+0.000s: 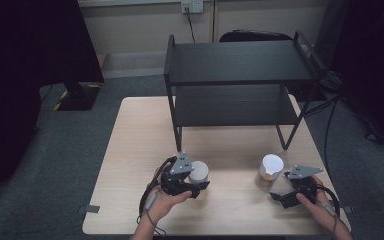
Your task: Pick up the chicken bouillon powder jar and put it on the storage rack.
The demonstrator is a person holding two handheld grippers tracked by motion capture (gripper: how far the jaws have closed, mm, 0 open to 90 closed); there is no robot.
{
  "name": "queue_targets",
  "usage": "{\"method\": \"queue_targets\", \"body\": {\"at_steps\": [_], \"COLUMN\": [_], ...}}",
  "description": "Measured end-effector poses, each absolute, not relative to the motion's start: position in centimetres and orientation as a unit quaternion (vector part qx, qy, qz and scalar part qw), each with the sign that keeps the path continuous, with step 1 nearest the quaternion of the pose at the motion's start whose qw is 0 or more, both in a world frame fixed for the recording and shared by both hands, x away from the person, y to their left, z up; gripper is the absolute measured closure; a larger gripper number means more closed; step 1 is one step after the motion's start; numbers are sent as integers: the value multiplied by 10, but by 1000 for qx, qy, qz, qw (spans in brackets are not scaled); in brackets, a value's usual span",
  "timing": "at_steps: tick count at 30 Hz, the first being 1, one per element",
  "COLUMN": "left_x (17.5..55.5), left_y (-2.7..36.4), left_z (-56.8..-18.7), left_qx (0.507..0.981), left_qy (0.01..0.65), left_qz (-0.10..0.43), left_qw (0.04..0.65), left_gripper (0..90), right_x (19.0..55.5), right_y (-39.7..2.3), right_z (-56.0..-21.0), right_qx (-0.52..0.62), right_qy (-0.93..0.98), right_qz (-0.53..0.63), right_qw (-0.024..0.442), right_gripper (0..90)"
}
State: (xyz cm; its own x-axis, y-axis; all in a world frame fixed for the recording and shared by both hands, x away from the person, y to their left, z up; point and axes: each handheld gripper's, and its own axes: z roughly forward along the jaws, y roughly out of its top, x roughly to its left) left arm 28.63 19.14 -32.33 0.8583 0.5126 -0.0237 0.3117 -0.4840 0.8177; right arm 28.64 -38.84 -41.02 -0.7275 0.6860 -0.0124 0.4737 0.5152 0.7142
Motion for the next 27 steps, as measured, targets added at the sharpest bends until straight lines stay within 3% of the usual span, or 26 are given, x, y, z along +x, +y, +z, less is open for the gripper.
{"method": "queue_targets", "body": {"at_steps": [27], "left_x": [334], "left_y": [146], "left_z": [-281], "left_qx": [856], "left_qy": [207], "left_qz": [90], "left_qw": [465], "left_gripper": [352], "right_x": [286], "right_y": [-388], "right_z": [-410], "right_qx": [338], "right_qy": [858], "right_qz": [358], "right_qw": [148], "right_gripper": [0]}}
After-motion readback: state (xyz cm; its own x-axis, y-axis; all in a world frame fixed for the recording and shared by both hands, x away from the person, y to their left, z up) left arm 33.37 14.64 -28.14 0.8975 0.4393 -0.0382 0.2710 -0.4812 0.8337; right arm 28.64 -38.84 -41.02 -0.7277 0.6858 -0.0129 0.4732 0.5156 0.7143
